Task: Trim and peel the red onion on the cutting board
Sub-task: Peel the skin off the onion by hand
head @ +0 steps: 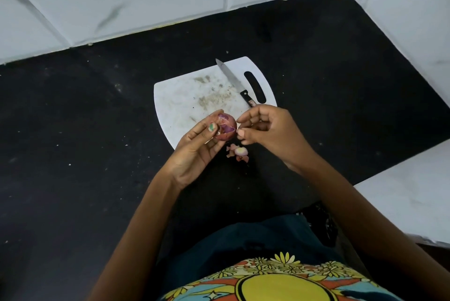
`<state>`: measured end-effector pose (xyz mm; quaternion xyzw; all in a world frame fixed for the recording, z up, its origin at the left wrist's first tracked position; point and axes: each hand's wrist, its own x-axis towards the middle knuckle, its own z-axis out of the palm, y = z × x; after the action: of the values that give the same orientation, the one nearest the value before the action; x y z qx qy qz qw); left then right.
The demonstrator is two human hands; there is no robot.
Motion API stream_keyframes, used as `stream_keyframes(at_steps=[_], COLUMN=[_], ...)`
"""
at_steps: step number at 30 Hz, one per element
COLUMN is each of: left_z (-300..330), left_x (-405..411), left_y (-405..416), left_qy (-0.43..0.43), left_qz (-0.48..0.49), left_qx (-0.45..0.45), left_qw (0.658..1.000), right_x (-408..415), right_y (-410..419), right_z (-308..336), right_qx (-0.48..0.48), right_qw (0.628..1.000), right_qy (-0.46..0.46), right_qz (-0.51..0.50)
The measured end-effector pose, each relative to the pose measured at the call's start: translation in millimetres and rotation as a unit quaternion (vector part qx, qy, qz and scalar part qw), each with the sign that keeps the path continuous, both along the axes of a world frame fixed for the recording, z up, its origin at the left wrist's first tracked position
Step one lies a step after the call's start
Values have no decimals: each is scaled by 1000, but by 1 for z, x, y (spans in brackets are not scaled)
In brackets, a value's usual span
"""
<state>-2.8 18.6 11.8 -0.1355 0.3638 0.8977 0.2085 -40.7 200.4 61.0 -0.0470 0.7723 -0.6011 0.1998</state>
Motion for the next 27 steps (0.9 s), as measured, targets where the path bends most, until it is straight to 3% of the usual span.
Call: stream_keyframes(at_steps=[2,6,9,15,27], left_z=[-1,-2,-3,-3,-5], left_x=[1,3,3,2,2], left_y=[0,1,1,-2,2], left_qy=[-2,-15,-23,-3,2], left_qz=[-17,-25,-24,-53,-61], left_qx=[3,19,13,4,4], left_qw=[1000,999,999,999,998], right_x=[2,5,7,11,12], right_y=[4,10,9,0,-3], right_z=[-5,-20,-19,-5,-1], right_qx=[-4,119,151,44,57], right_qw=[1000,991,986,999,997], right_qy=[-8,40,52,-4,32], right_qz=[-12,-49,-40,-27,-32])
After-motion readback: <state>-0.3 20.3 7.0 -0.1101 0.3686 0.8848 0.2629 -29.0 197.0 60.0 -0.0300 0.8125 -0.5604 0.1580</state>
